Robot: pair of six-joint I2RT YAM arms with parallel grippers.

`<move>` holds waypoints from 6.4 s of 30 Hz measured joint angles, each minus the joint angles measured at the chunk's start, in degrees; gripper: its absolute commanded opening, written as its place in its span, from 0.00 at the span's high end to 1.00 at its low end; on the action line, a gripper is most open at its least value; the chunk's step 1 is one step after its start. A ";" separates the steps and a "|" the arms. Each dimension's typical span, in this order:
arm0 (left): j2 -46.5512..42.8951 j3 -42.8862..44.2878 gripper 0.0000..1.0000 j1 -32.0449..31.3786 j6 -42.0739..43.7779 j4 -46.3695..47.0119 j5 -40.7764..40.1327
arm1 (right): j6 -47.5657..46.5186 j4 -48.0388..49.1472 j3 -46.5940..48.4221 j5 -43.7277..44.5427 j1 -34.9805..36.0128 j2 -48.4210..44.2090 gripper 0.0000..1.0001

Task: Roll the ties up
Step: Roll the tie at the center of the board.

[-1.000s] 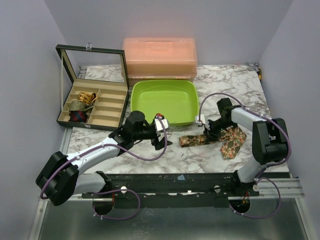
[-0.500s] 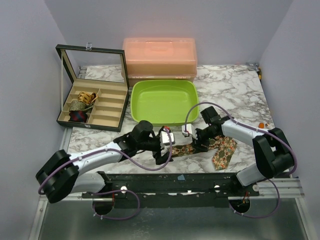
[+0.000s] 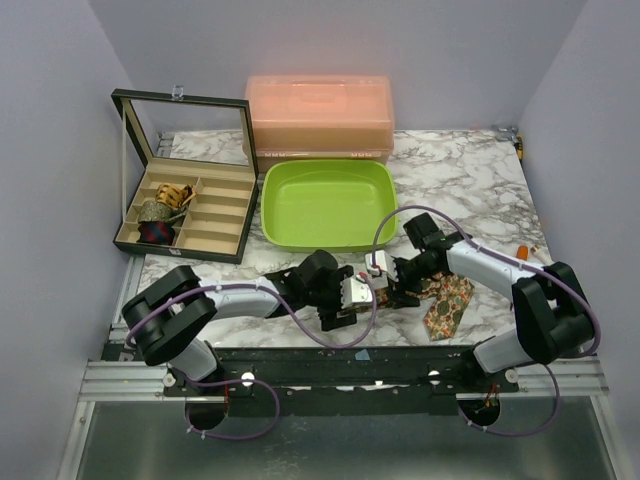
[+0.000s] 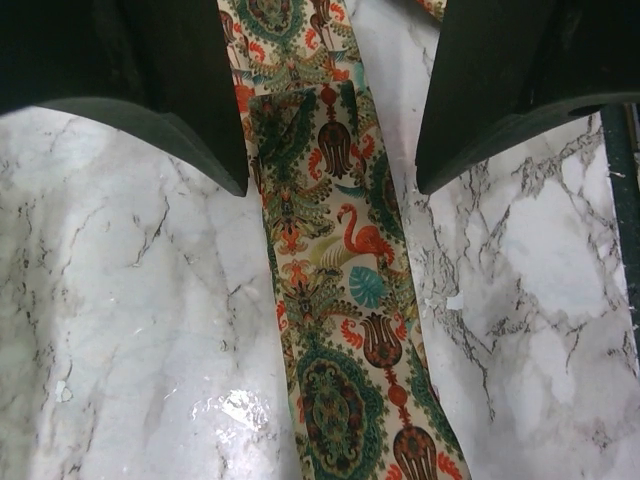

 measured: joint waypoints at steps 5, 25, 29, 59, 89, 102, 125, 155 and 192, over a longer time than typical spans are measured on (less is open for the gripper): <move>1.53 0.76 0.60 0.46 3.19 0.26 -3.54 | 0.44 1.53 -0.37 0.02 0.00 1.22 0.44; -14.95 -0.66 0.13 13.49 -14.75 0.96 9.49 | 15.63 2.84 3.23 0.24 -2.23 -1.31 0.13; -18.27 -4.50 0.19 14.84 -31.71 3.19 9.44 | 27.89 2.03 9.20 -2.91 -4.74 -4.44 0.35; 1.79 -4.92 0.60 17.66 -66.36 10.32 6.93 | 93.46 40.48 -14.19 -6.91 -3.61 -0.61 0.99; 2.71 2.25 1.00 14.64 -69.48 17.64 13.14 | 87.34 25.03 -6.38 -4.04 -5.51 -5.62 0.71; 3.74 4.48 1.00 14.64 -69.09 14.95 13.09 | 80.00 10.03 -2.86 -1.29 -18.01 -1.92 0.72; 17.53 19.87 1.00 7.72 -68.19 12.48 7.32 | 77.79 11.72 -2.82 -7.52 -18.01 5.09 0.59; 22.71 23.87 1.00 6.93 -66.93 8.57 4.68 | 78.18 15.10 -1.31 -13.27 -19.43 7.69 0.34; 23.91 24.85 0.77 8.09 -68.19 11.67 7.50 | 76.70 15.98 -1.68 -15.26 -17.14 11.41 0.70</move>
